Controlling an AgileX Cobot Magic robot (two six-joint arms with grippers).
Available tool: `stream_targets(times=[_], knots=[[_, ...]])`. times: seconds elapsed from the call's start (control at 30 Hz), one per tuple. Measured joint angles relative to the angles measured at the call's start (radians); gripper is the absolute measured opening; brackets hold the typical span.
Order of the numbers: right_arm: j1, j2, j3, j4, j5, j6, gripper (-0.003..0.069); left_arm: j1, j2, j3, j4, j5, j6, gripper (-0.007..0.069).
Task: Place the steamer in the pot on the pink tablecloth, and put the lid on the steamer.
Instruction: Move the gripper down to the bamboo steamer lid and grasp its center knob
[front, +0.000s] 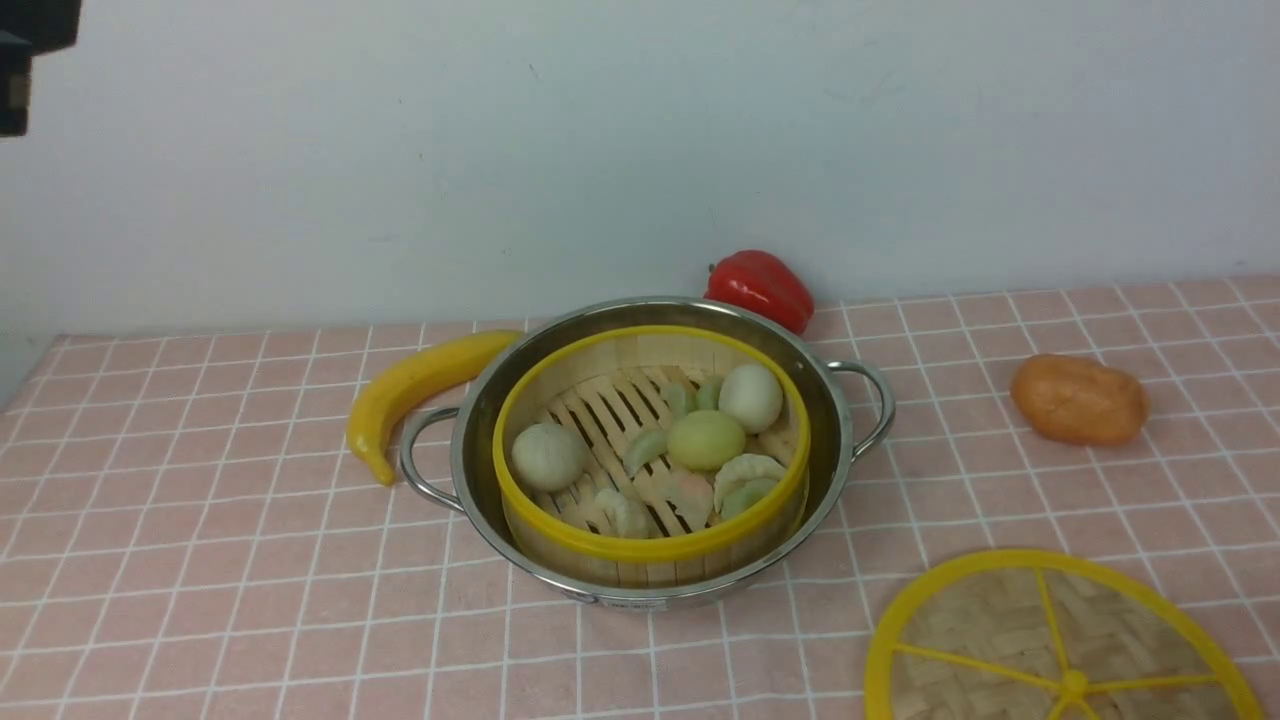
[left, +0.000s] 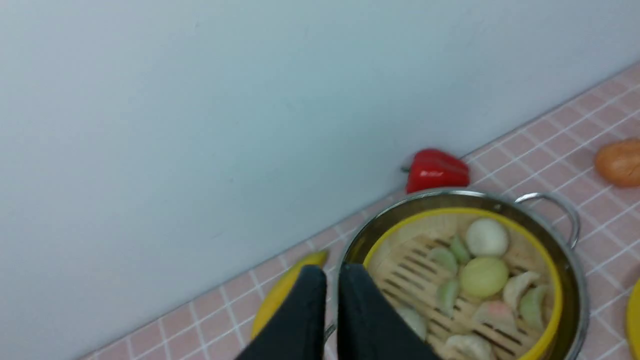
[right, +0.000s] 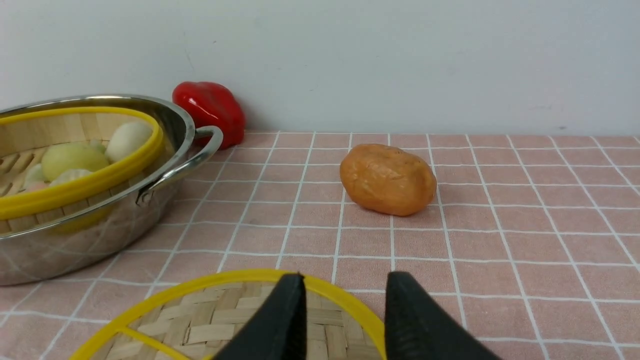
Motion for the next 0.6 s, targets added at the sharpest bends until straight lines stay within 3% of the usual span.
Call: stream_targets(times=[0.27, 0.43, 0.53, 0.6], knots=[[0.000, 0.000, 0.000, 0.000, 0.000, 0.000, 0.0243, 0.000, -0.129, 0.331, -0.163, -0.163, 0.067, 0.0043], [0.000, 0.000, 0.000, 0.006, -0.014, 0.000, 0.0243, 0.000, -0.245, 0.478, -0.199, -0.261, 0.097, 0.0043], [0.000, 0.000, 0.000, 0.094, -0.114, 0.043, 0.0243, 0.000, -0.287, 0.502, -0.165, -0.267, 0.098, 0.0043], [0.000, 0.000, 0.000, 0.255, -0.221, 0.131, 0.0243, 0.000, -0.295, 0.503, -0.112, -0.242, 0.096, 0.0043]])
